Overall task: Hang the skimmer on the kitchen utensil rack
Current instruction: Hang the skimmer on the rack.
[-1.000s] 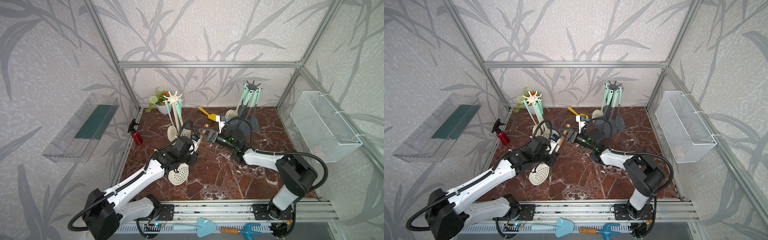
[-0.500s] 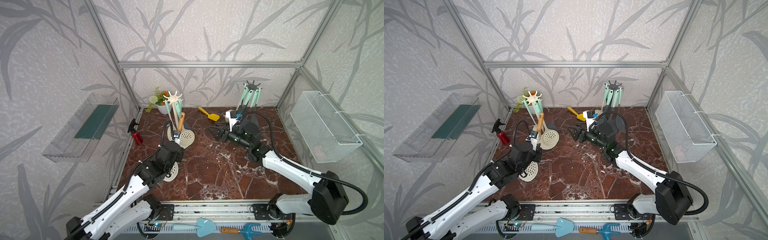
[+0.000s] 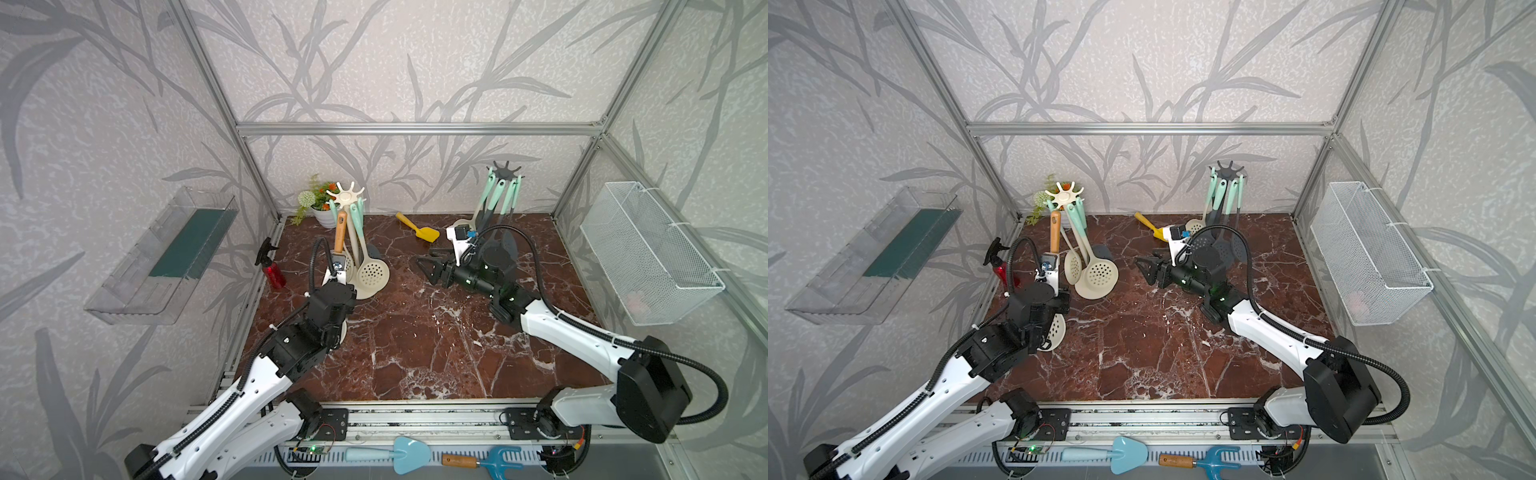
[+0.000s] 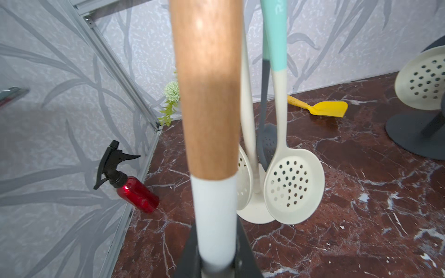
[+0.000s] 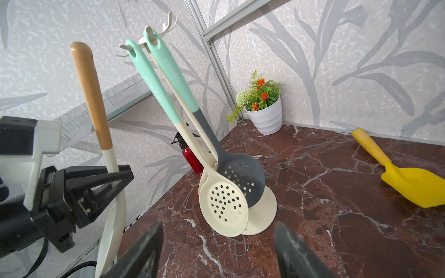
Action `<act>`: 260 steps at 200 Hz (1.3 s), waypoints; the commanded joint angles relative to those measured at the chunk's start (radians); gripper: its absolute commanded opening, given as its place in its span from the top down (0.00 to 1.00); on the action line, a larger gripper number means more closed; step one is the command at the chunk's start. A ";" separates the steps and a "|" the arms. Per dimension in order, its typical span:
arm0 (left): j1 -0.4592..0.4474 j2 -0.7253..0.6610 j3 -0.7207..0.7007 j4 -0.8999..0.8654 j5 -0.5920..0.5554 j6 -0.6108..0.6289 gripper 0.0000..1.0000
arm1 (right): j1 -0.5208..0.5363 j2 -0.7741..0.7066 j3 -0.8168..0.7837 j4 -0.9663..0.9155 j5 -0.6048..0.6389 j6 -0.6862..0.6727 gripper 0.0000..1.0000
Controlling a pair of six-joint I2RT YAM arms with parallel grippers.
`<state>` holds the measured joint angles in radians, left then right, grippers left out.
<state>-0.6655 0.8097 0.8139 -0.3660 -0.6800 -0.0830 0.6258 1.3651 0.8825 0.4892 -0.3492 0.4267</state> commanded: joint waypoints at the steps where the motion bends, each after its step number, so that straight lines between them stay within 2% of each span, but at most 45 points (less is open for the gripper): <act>1: 0.023 0.024 0.064 0.011 -0.078 -0.024 1.00 | -0.006 0.005 0.012 0.043 -0.019 -0.002 0.27; 51: 0.119 0.077 0.100 -0.016 0.058 -0.102 1.00 | -0.009 -0.005 0.006 0.046 -0.026 -0.008 0.27; 87: 0.119 0.091 0.099 -0.016 0.115 -0.095 1.00 | -0.013 -0.007 0.002 0.054 -0.026 -0.008 0.27; 145: 0.120 0.035 0.070 0.033 0.236 -0.064 1.00 | -0.013 0.003 0.001 0.069 -0.036 0.000 0.27; 260: 0.153 0.125 0.104 -0.031 0.238 -0.149 1.00 | -0.014 -0.001 0.009 0.061 -0.048 -0.003 0.27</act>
<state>-0.5220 0.9352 0.8825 -0.3710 -0.4461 -0.1921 0.6159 1.3670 0.8825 0.5190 -0.3771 0.4259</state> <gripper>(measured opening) 0.128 0.733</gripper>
